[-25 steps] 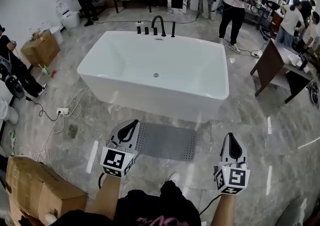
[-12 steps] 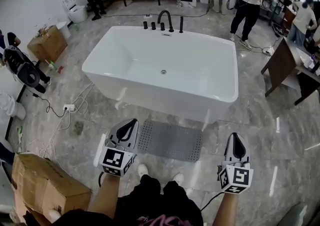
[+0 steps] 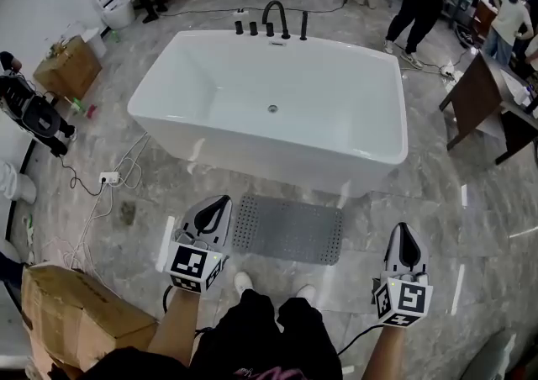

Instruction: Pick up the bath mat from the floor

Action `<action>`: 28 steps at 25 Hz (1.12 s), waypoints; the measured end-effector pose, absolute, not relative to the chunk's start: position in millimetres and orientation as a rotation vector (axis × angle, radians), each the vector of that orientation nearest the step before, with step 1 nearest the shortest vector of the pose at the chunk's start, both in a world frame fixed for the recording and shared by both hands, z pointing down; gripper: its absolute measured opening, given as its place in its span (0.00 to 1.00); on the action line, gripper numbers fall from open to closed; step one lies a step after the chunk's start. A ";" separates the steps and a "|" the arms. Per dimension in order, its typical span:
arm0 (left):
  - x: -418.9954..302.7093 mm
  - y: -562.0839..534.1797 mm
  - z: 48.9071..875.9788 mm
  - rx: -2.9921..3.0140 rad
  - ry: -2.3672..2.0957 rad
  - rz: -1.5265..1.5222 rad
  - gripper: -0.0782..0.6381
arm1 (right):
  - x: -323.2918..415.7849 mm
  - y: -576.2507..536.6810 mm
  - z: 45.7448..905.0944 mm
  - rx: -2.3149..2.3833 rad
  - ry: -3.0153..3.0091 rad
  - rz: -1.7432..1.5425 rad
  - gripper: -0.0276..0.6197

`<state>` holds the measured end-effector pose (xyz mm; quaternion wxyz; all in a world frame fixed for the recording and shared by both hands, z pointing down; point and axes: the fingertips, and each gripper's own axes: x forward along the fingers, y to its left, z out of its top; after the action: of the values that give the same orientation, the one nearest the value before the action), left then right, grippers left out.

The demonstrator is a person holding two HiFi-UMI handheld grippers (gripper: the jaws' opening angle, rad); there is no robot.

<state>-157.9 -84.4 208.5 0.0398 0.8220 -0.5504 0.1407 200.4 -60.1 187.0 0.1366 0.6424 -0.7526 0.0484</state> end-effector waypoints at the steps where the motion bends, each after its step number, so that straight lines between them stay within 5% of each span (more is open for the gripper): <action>1: -160.3 -86.4 214.9 2.510 -1.689 0.438 0.12 | 200.8 -60.4 194.3 1.854 -2.173 0.152 0.08; 28: -200.1 -133.5 558.4 2.363 -1.688 0.522 0.12 | 216.3 -108.4 532.1 1.765 -2.041 0.249 0.08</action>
<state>-200.1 -133.5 558.4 0.0954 0.7972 -0.5695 0.1761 216.3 -108.4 532.1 0.2140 0.6362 -0.7358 0.0897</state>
